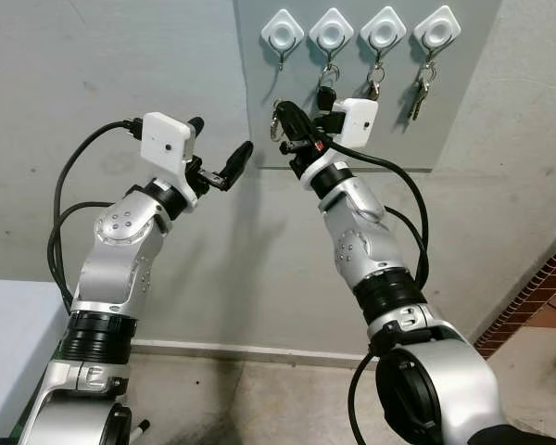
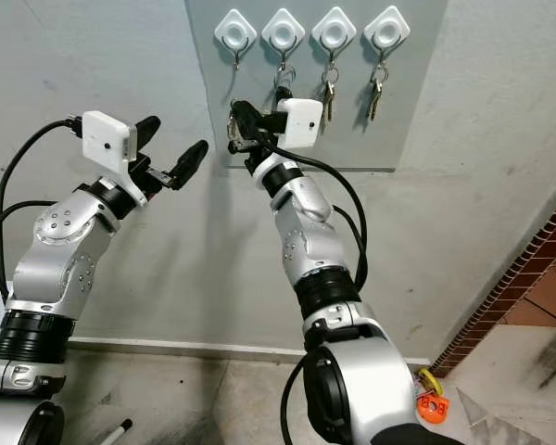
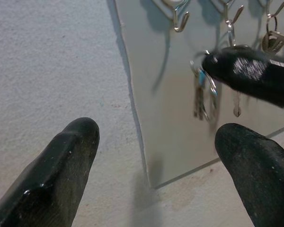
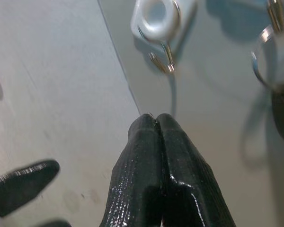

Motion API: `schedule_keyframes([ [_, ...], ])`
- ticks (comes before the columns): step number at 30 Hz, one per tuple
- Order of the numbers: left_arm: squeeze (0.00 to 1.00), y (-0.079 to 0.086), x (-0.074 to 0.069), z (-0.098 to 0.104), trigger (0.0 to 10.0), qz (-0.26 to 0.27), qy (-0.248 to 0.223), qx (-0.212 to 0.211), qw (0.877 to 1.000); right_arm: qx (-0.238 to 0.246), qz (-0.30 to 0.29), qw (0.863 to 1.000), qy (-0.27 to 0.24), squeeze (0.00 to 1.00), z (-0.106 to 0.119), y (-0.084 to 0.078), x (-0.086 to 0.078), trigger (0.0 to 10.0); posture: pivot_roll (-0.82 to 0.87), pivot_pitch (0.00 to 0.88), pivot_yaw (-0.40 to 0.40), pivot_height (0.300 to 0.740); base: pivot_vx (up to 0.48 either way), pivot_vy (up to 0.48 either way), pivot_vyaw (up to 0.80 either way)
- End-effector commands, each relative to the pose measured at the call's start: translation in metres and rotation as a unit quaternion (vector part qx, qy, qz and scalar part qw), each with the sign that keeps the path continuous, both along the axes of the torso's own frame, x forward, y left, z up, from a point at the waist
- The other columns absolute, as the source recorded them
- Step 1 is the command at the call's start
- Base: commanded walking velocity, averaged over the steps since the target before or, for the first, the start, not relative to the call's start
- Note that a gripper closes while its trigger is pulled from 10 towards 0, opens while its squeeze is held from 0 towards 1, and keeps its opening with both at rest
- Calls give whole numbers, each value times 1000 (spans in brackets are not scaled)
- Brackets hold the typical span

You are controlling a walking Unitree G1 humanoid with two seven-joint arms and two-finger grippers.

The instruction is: Hang keys on a hook

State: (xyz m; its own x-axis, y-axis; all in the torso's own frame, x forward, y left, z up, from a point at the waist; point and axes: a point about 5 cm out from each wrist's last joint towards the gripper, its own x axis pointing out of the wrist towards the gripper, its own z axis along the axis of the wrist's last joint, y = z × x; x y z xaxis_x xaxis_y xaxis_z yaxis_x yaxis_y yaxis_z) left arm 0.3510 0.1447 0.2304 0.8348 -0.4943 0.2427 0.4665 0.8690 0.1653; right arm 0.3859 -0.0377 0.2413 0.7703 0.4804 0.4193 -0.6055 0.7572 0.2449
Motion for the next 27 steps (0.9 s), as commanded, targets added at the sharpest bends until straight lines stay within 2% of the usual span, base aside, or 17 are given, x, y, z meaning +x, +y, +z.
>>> schedule_keyframes([
  [1, 0, -1, 2, 7, 10000, -5, -12, 6, 1000, 9, 8, 1000, -14, 0, 11, 7, 1, 10000, 40, 0, 59, 740, 0, 0, 0],
  [17, 0, -1, 0, 6, 10000, -4, -10, 4, 1000, 16, 9, 999, -33, 0, 36, 8, 9, 10000, 52, 11, 52, 740, 0, 0, 0],
  [27, 0, 0, 0, 5, 10000, -1, -8, 2, 1000, 56, 12, 998, -23, 0, 45, 7, 12, 10000, 55, 16, 50, 740, 0, 0, 0],
])
